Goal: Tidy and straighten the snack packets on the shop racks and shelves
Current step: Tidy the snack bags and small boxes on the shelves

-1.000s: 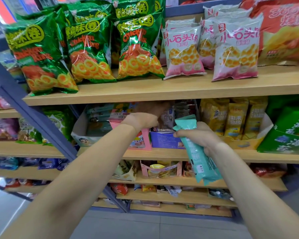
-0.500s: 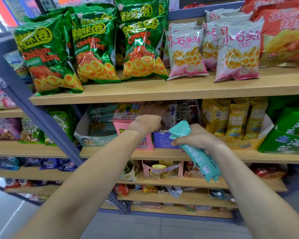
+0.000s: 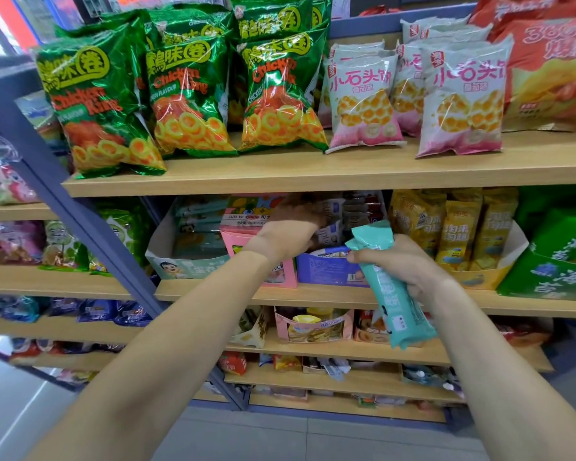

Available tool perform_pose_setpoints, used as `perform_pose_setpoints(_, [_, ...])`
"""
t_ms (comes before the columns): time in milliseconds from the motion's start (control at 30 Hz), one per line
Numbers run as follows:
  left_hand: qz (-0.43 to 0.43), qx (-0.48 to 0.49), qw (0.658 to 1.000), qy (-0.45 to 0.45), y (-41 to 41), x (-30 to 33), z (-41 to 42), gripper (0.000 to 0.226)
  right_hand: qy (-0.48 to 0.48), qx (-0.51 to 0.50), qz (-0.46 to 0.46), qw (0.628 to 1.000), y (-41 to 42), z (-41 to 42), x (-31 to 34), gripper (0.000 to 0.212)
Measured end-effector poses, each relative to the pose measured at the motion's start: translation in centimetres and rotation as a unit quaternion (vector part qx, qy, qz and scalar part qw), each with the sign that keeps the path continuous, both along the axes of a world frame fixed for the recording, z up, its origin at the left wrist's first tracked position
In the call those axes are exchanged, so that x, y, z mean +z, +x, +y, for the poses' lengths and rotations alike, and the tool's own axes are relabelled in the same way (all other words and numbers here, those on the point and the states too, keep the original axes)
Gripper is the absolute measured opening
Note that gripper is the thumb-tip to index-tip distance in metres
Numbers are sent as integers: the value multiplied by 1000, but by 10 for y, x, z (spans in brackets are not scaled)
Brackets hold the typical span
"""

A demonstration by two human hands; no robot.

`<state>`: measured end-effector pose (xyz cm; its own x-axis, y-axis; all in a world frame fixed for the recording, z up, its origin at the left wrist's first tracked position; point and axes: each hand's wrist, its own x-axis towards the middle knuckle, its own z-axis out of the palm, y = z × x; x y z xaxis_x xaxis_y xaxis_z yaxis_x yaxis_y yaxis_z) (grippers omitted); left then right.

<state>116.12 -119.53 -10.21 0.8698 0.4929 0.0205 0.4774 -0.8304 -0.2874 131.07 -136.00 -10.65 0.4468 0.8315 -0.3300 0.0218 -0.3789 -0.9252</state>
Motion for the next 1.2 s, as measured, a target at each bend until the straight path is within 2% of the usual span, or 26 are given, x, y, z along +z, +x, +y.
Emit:
perform_pose_setpoints(67, [-23, -21, 1000, -1, -10, -4, 1, 27, 6, -17, 20, 1000, -4, 0, -3, 32])
perform_pose_setpoints(133, [-60, -33, 996, 55, -19, -4, -10, 22, 12, -44, 26, 999, -9, 1, -6, 30])
perform_pose_setpoints(233, [-56, -60, 990, 119, -23, -1, -30, 21, 26, -62, 5, 998, -13, 2, -9, 27])
perform_pose_setpoints(333, [-75, -77, 990, 86, -24, -6, -29, 18, -2, -5, -56, 998, -12, 7, -9, 25])
perform_pose_setpoints(433, [-55, -82, 986, 135, -24, -6, -28, 11, -45, 37, -152, 987, -13, 14, -9, 29])
perform_pose_setpoints(500, [-35, -92, 990, 97, -24, -7, -31, 10, -56, 42, -177, 982, -13, 15, -7, 29])
perform_pose_setpoints(633, [-32, -81, 992, 94, -32, -8, -27, 9, -2, -1, -54, 999, -5, 8, 2, 22])
perform_pose_setpoints(800, [-72, -56, 993, 69, -27, -1, -28, 34, 44, -61, 48, 996, 3, 9, 7, 40])
perform_pose_setpoints(900, [-92, -49, 992, 77, -25, 2, -36, 51, 40, -28, 39, 998, -14, 17, 6, 36])
perform_pose_setpoints(1000, [-80, -32, 992, 94, -26, -5, -47, 39, 46, -1, 46, 998, -27, 24, 2, 29])
perform_pose_setpoints(1133, [-162, -74, 980, 89, -34, -46, -64, 51, 81, -26, 50, 995, -21, 15, -2, 23])
perform_pose_setpoints(1200, [-172, -81, 979, 70, -36, -65, -68, 57, 69, -33, 38, 996, -18, 12, -9, 25])
